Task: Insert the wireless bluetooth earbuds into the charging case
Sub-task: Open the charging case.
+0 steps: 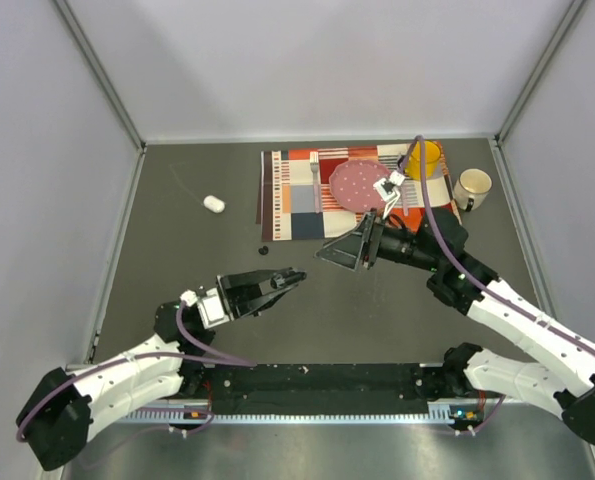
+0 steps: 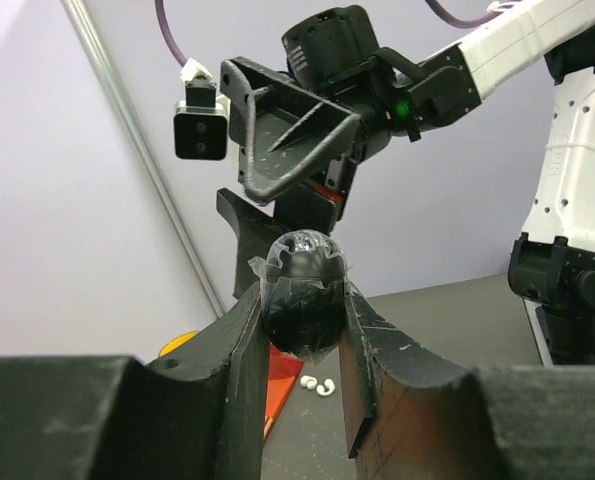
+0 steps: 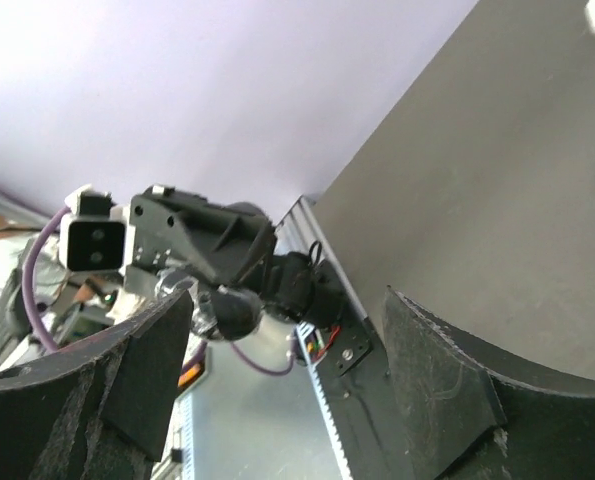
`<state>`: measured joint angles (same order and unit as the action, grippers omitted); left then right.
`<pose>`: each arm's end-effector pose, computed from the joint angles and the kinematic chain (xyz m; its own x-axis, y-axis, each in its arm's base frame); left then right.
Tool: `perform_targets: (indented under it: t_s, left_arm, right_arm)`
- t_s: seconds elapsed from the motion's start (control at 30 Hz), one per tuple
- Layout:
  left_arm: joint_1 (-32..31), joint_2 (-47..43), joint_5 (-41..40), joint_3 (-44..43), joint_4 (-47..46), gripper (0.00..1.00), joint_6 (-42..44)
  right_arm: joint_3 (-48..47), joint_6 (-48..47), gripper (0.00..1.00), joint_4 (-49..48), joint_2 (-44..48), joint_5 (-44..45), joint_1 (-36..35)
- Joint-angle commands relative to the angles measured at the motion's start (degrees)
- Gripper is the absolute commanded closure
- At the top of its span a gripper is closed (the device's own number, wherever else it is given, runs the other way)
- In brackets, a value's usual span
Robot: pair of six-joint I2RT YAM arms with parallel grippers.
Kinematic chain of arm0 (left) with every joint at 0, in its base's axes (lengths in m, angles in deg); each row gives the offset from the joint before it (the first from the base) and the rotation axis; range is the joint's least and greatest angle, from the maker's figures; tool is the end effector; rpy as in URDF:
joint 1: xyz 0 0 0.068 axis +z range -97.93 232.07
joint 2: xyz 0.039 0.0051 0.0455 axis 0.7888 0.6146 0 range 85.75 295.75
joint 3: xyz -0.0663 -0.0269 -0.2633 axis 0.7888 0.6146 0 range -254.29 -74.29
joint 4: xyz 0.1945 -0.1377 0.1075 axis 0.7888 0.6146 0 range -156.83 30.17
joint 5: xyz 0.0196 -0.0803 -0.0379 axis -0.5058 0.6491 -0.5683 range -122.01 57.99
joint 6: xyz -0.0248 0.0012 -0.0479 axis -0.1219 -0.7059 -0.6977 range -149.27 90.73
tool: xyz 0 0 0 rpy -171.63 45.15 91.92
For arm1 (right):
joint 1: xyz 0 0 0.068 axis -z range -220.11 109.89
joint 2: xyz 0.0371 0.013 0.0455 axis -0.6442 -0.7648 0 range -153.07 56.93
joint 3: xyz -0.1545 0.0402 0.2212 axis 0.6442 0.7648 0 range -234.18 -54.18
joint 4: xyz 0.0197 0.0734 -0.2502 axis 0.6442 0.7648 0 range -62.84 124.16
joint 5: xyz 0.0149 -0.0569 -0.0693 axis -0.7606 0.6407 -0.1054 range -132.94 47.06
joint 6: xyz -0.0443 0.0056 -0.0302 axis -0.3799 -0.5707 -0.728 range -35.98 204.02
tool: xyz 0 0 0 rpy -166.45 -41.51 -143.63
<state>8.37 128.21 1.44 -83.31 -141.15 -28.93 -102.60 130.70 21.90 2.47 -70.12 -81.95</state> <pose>0.0885 -0.1117 0.2747 0.4783 -0.4504 -0.7539 0.8750 0.3178 0.3652 0.1547 0.1603 0.3608 -0.6863 0.2543 -0.6814 -0.6331 0.2523 0.7318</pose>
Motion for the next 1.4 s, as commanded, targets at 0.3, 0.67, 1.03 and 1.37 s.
perform_targets:
  t_s: [0.3,0.67,1.03,1.37]
  left_arm:
    - [-0.24,5.09,-5.06,-1.27,-11.54,1.0,-2.27]
    - [-0.24,5.71,-4.1,-0.92,-13.21,1.0,-4.38]
    - [-0.24,5.97,1.08,-0.39,-16.47,1.0,-7.37]
    - [-0.24,5.45,1.62,0.49,-15.85,1.0,-7.2]
  right_arm:
    - [0.61,1.75,0.24,-3.44,-3.37,-4.81,-5.7]
    - [4.22,5.89,0.32,-9.87,-6.63,-3.67,-5.79]
    - [1.85,3.51,0.31,-7.93,-7.86,-0.07,-5.7]
    - [-0.27,4.92,0.32,-9.77,-8.82,-0.07,-4.21]
